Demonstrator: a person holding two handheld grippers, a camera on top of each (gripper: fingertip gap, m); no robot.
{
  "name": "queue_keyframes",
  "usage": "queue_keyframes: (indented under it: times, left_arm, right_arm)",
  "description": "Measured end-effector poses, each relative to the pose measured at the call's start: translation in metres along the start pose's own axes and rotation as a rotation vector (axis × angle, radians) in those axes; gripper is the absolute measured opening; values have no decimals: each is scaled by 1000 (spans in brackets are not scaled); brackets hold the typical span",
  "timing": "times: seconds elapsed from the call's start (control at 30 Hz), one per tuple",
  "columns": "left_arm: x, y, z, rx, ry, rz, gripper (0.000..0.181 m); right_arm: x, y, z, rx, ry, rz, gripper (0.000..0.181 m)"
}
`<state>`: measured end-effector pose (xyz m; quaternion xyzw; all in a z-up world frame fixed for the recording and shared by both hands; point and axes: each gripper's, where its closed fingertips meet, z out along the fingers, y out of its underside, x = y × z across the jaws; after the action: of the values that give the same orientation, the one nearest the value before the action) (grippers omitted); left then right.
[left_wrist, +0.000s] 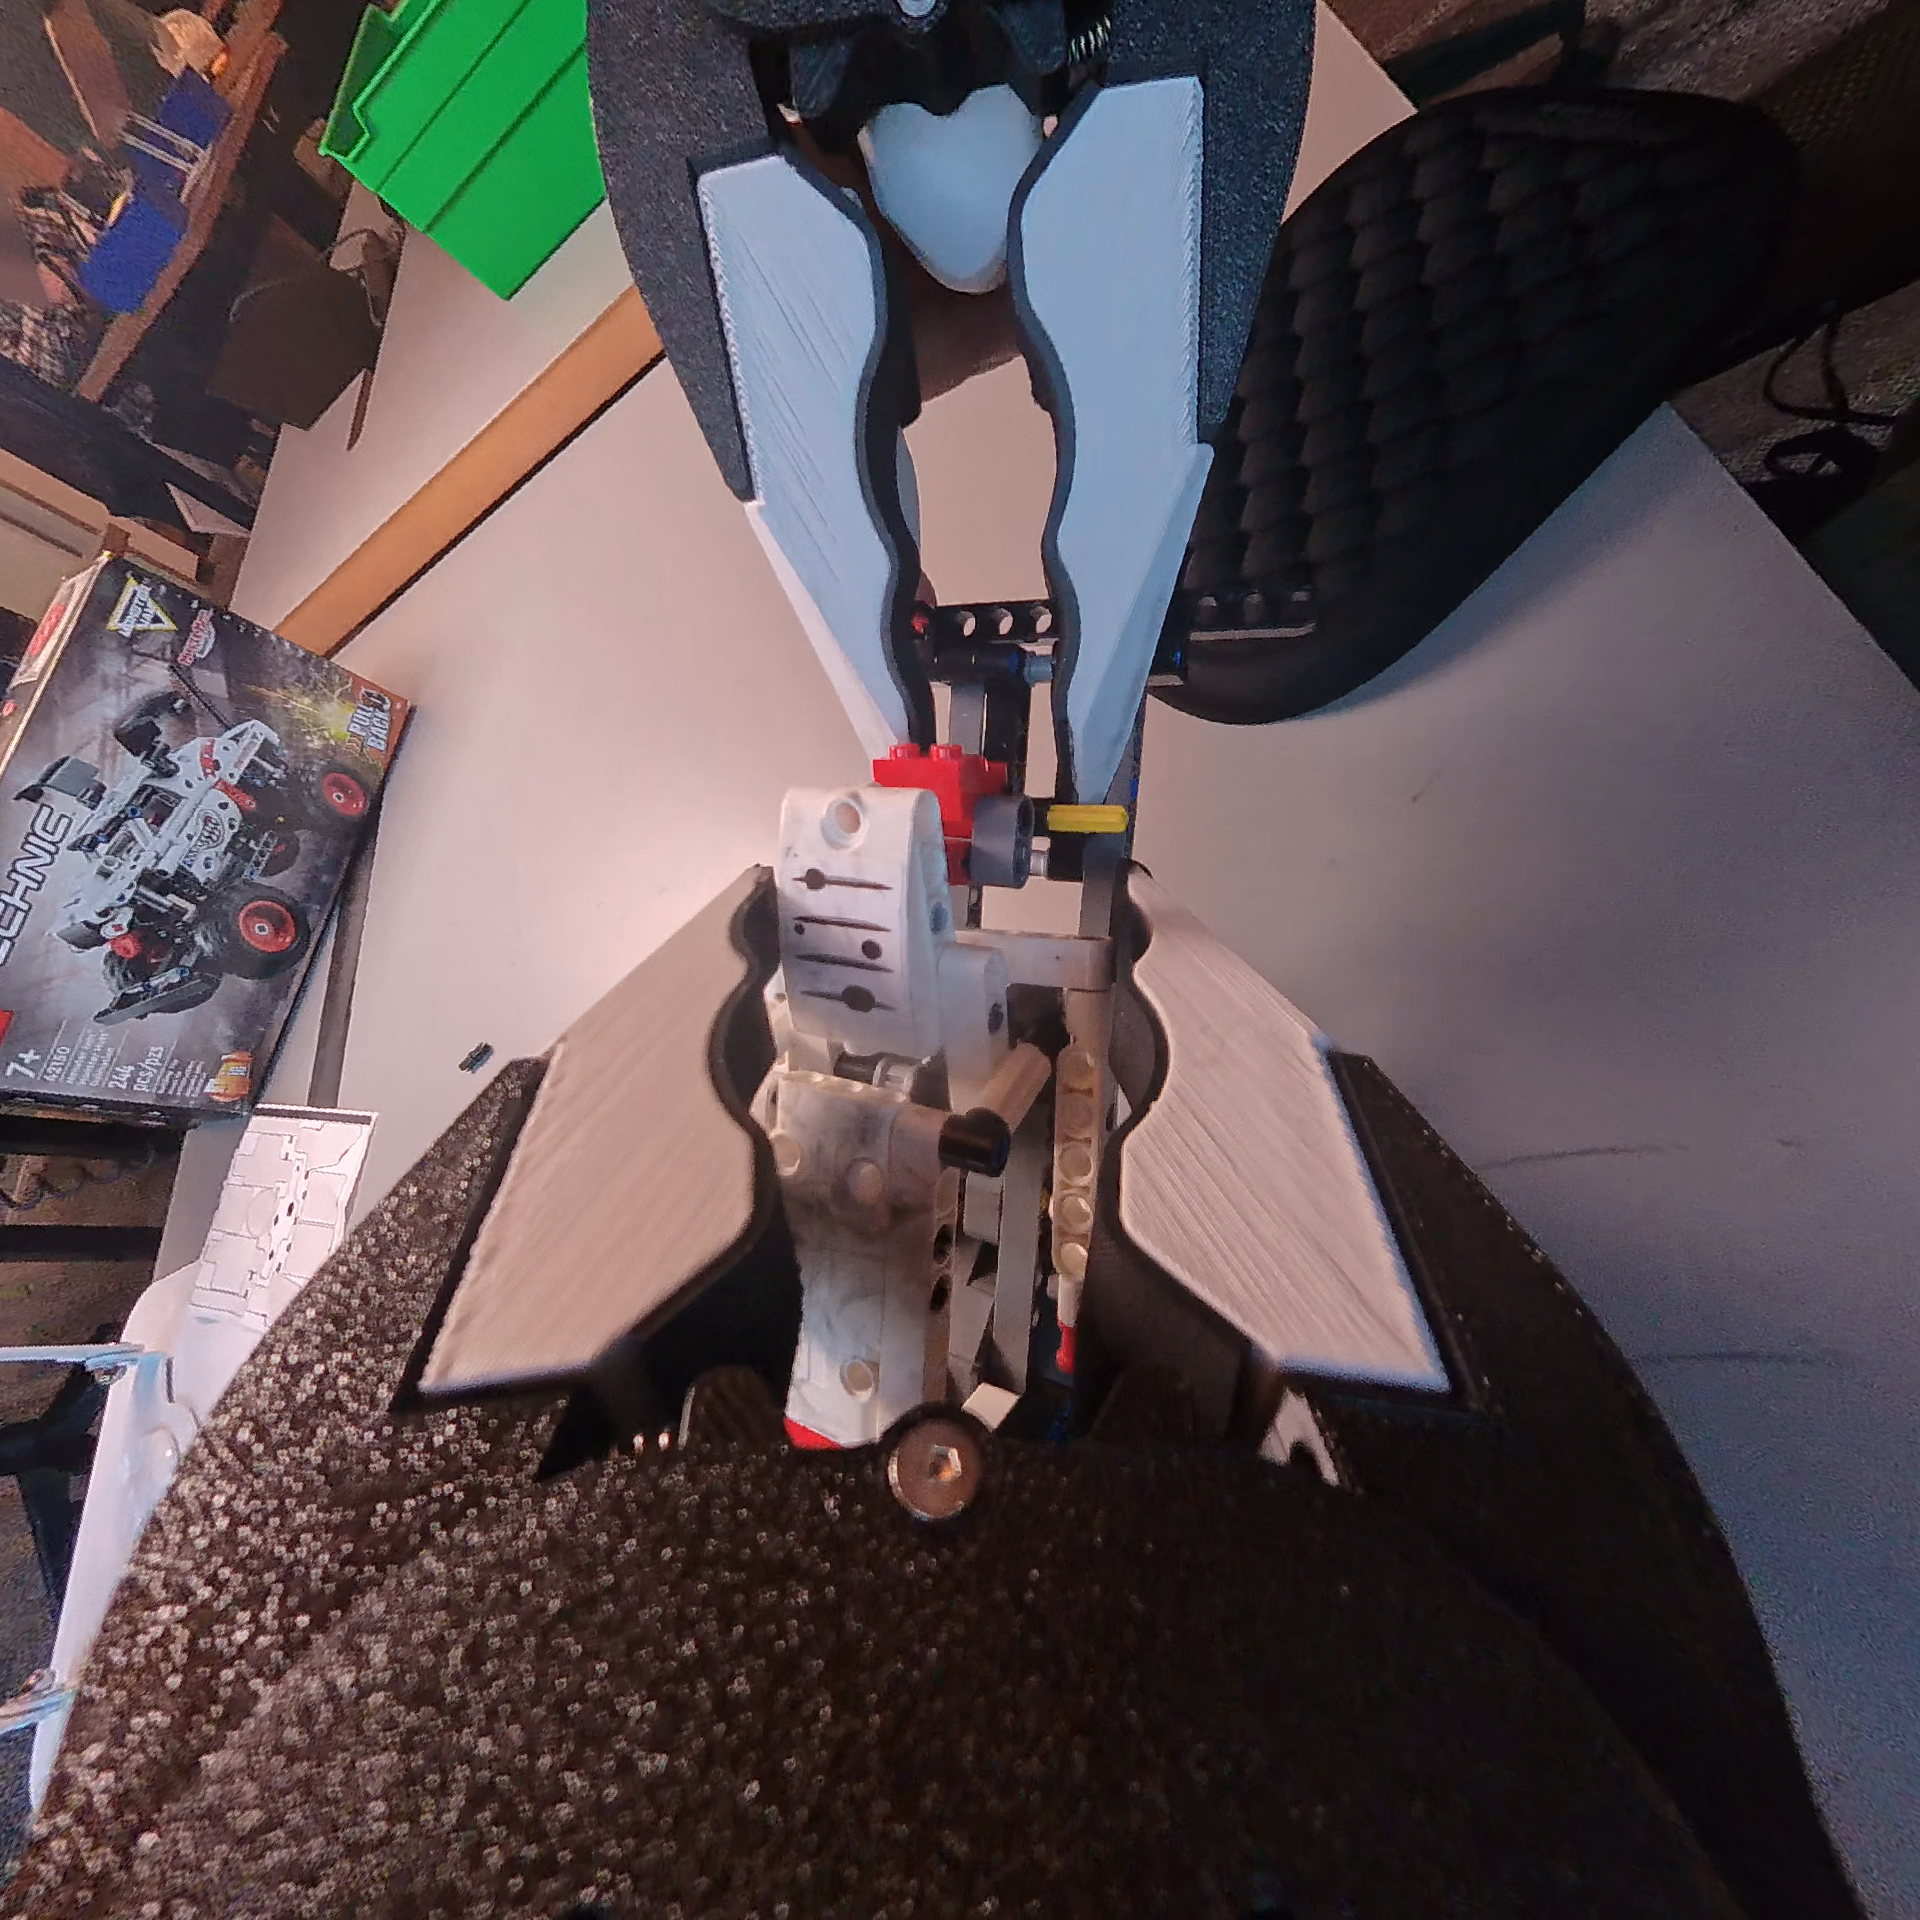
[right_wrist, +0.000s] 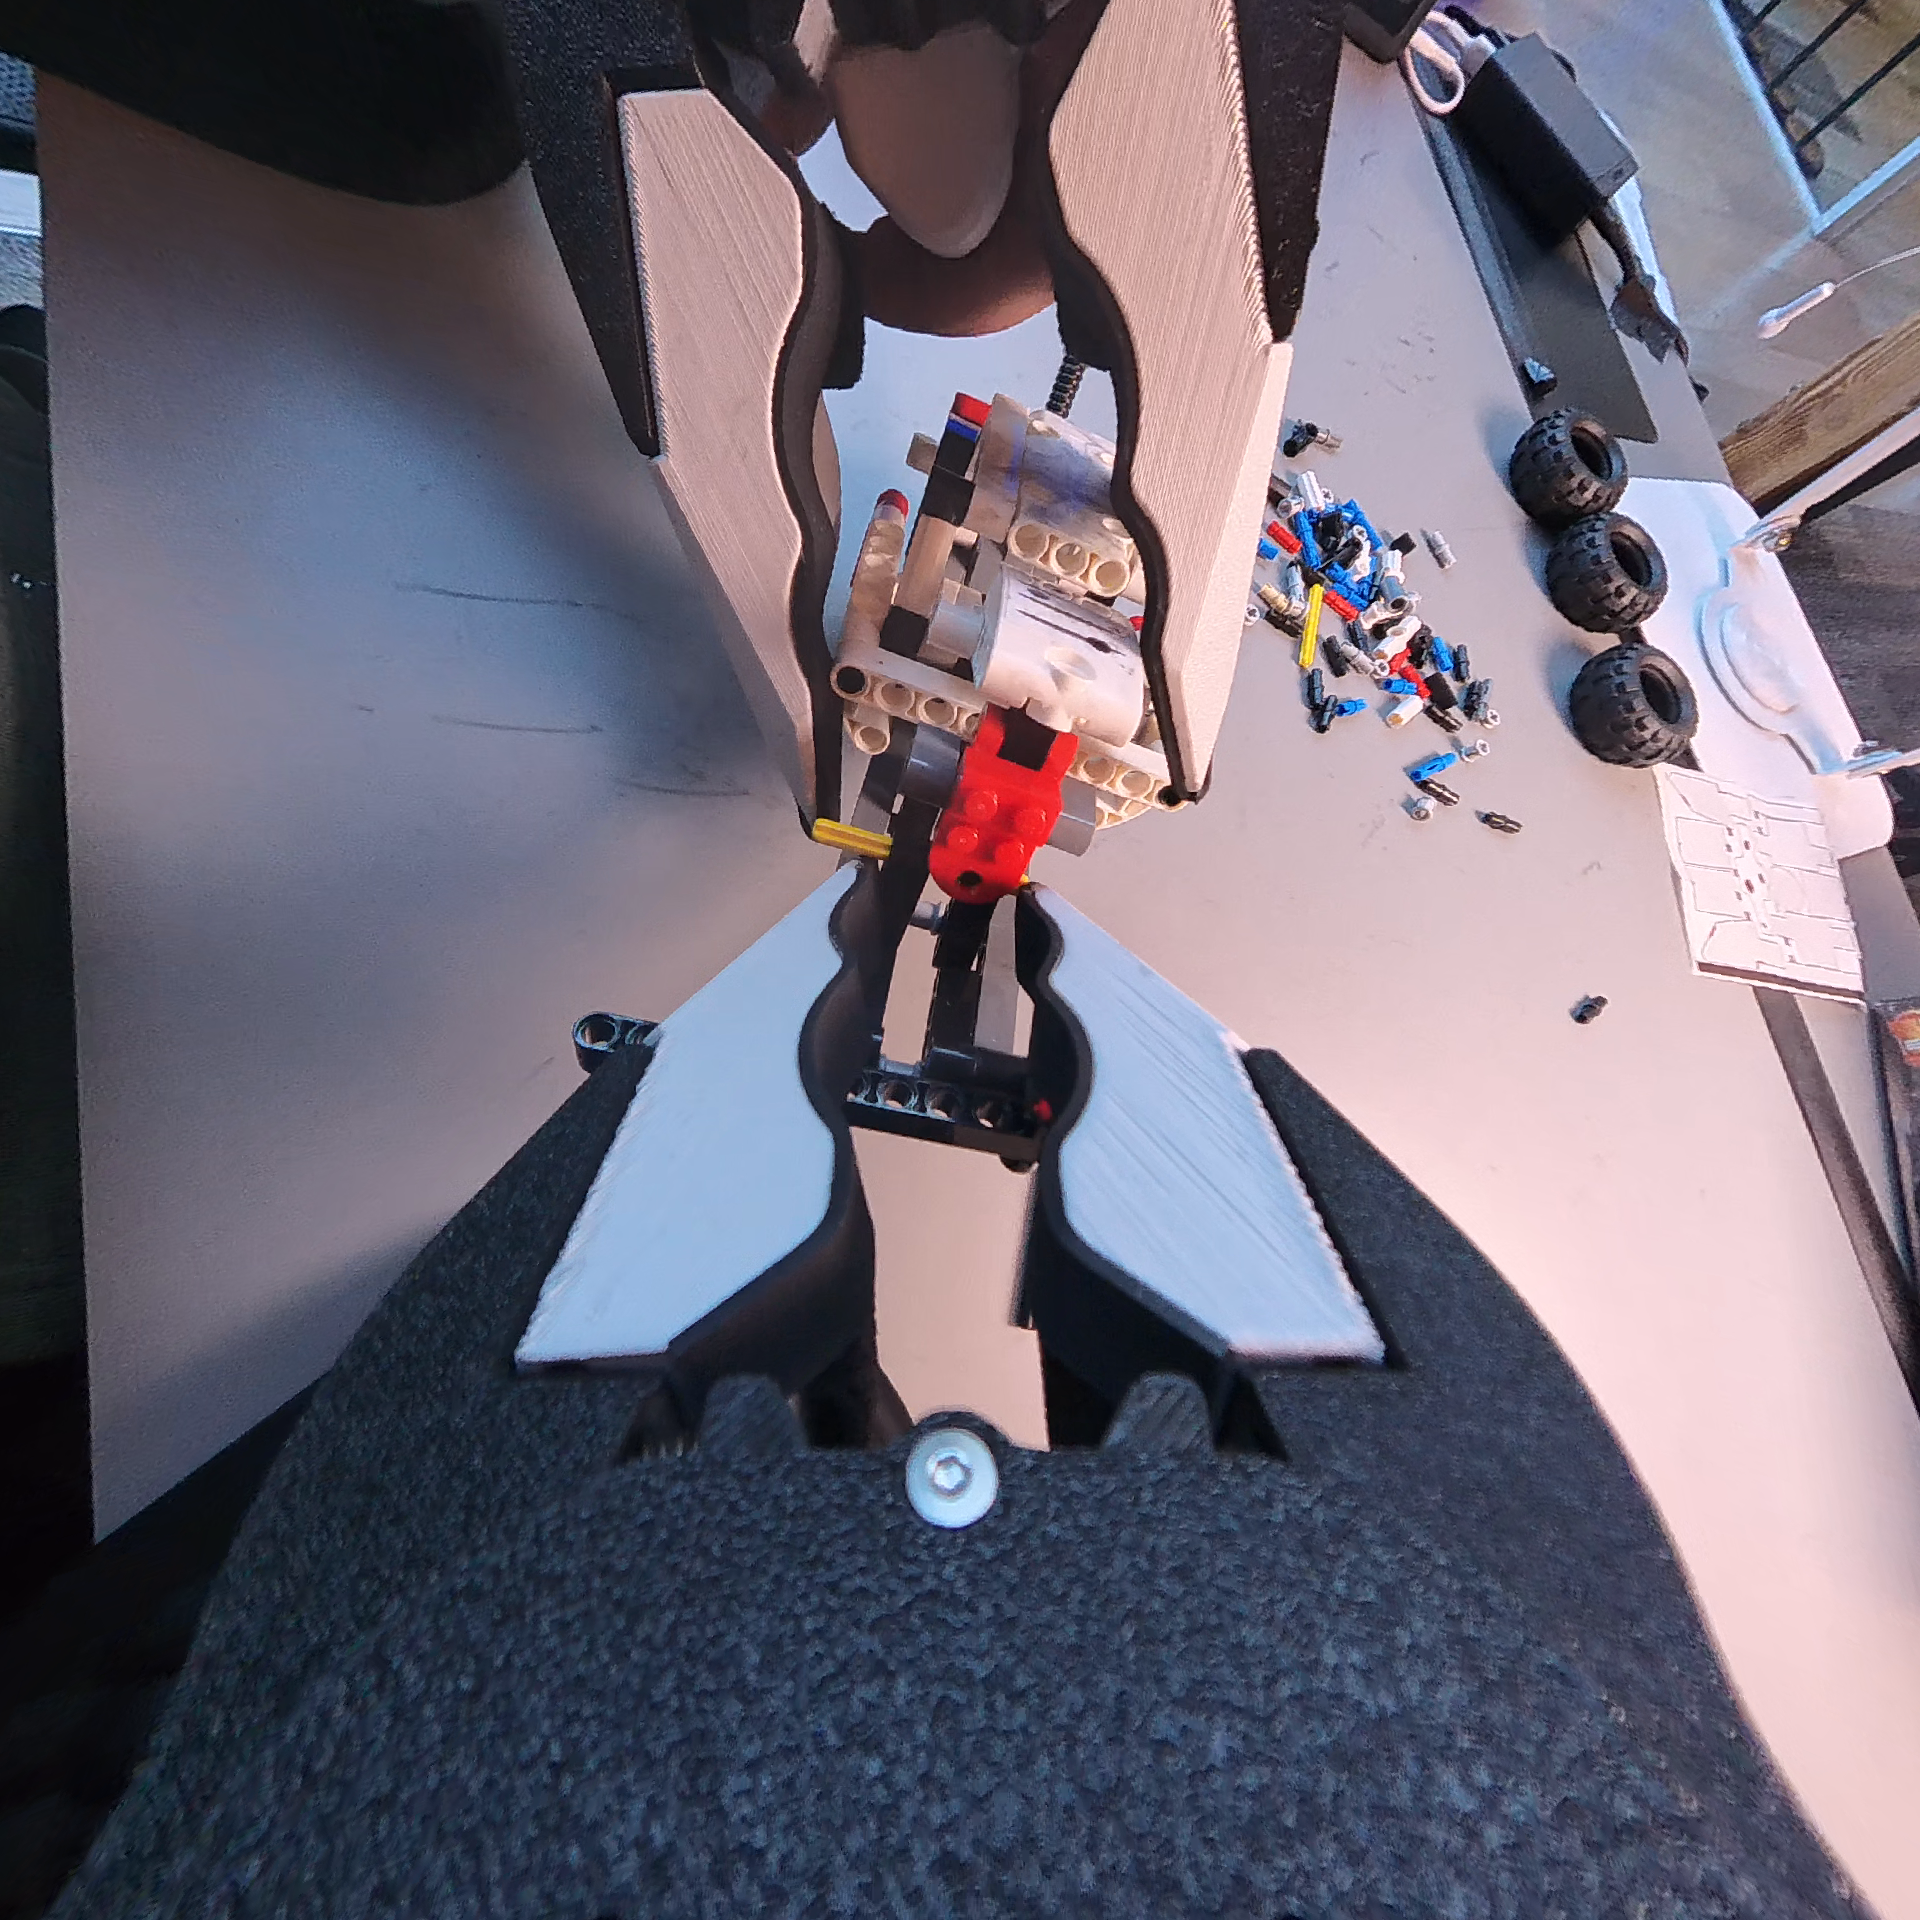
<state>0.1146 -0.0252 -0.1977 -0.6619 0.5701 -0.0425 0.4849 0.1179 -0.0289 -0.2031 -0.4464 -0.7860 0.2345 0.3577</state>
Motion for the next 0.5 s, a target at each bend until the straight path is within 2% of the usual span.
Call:
queue_keyframes:
  times: [0.13, 0.23, 0.4, 0.5]
  left_arm:
    - [6, 0, 4, -5, 2, 34, 61]
    - [3, 1, 2, 2, -8, 22, 61]
    - [5, 4, 6, -23, -11, 59, 62]
    - [3, 6, 5, -39, -11, 19, 73]
  right_arm:
    - [-8, 7, 5, -29, -18, -32, 21]
    - [-5, 5, 4, 28, -4, 26, 20]
    - [-6, 11, 9, 39, -10, 59, 20]
    - [-5, 11, 9, 67, 8, 86, 21]
